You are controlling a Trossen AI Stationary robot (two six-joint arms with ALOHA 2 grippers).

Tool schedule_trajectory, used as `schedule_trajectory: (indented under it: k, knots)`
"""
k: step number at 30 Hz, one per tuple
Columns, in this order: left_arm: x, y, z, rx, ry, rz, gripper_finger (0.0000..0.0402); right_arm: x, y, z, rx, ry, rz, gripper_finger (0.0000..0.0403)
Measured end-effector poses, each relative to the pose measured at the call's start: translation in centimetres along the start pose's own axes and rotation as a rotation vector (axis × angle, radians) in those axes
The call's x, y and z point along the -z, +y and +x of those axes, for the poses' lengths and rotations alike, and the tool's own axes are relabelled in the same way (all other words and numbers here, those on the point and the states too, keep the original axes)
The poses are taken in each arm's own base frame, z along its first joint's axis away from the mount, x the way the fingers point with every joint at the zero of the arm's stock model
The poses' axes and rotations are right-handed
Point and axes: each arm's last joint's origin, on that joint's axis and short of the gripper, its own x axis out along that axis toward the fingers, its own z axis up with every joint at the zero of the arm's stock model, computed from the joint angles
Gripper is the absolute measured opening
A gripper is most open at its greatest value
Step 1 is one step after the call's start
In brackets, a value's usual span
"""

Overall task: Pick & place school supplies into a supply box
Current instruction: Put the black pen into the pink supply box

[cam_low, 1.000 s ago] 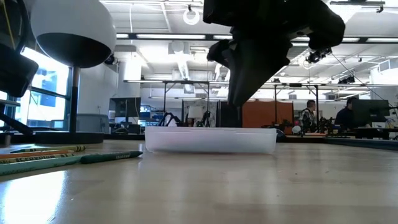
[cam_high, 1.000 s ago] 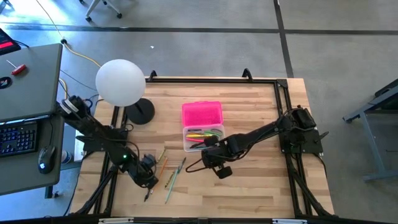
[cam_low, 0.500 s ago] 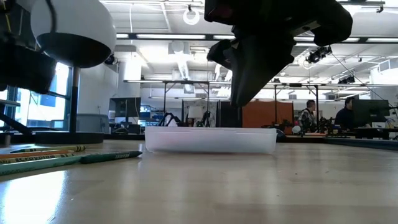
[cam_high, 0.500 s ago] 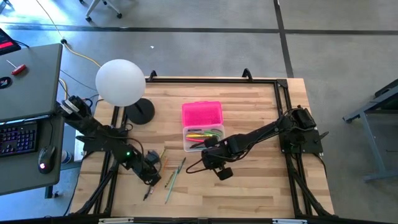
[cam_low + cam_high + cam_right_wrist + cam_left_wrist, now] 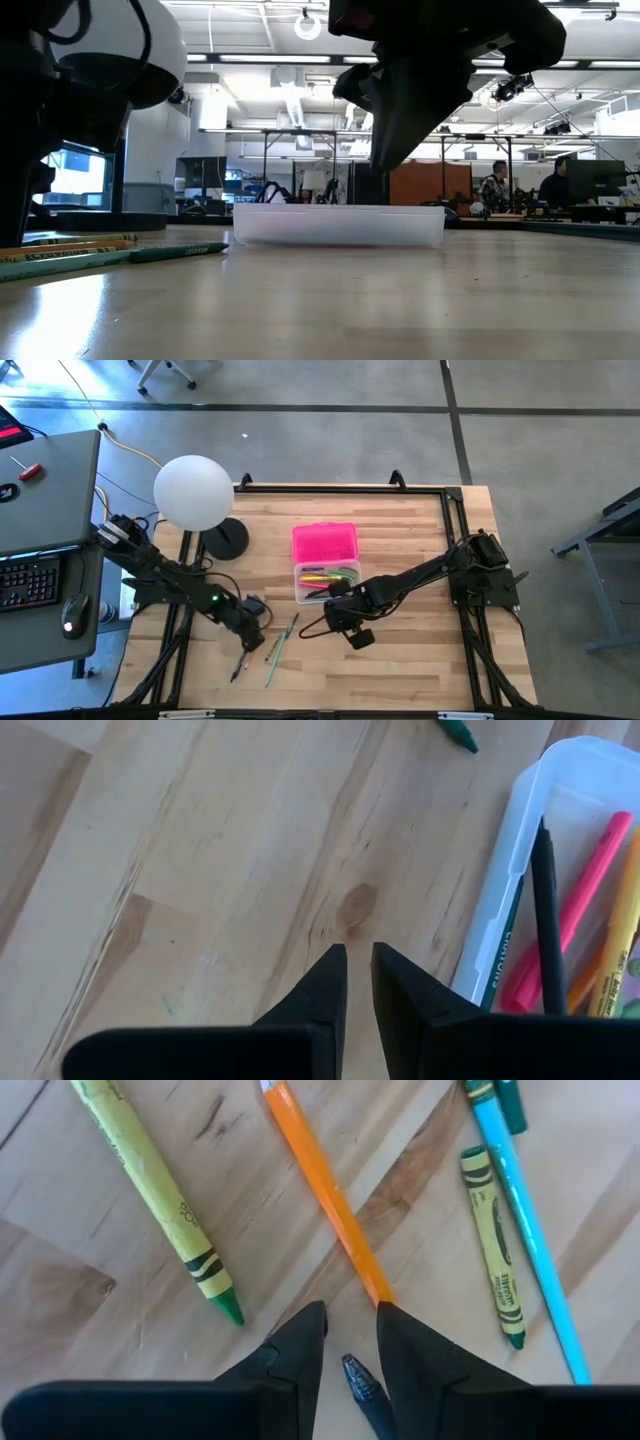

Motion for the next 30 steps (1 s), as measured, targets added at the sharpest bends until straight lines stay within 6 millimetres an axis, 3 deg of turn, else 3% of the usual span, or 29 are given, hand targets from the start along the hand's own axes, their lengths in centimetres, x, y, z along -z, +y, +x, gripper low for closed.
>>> schedule_trajectory:
  k: [5, 10, 23, 30]
  knots:
    - [-0.2, -0.9, -1.2, -0.092, 0.064, -0.007, 0.0133, 0.0, 0.0, 0.0, 0.000, 0.000, 0.000, 0.0030]
    - [-0.2, -1.7, -2.6, -0.153, 0.144, -0.152, 0.0133, 0.0, 0.0, 0.0, -0.004, 0.000, 0.000, 0.0030]
    - [0.3, -2.3, -2.7, -0.121, 0.323, -0.458, 0.0133, 0.0, 0.1, 0.0, -0.045, 0.001, 0.000, 0.0030]
    - [0.1, -2.3, -2.7, -0.130, 0.243, -0.511, 0.0133, 0.2, 0.2, 0.0, -0.047, 0.012, -0.001, 0.0030]
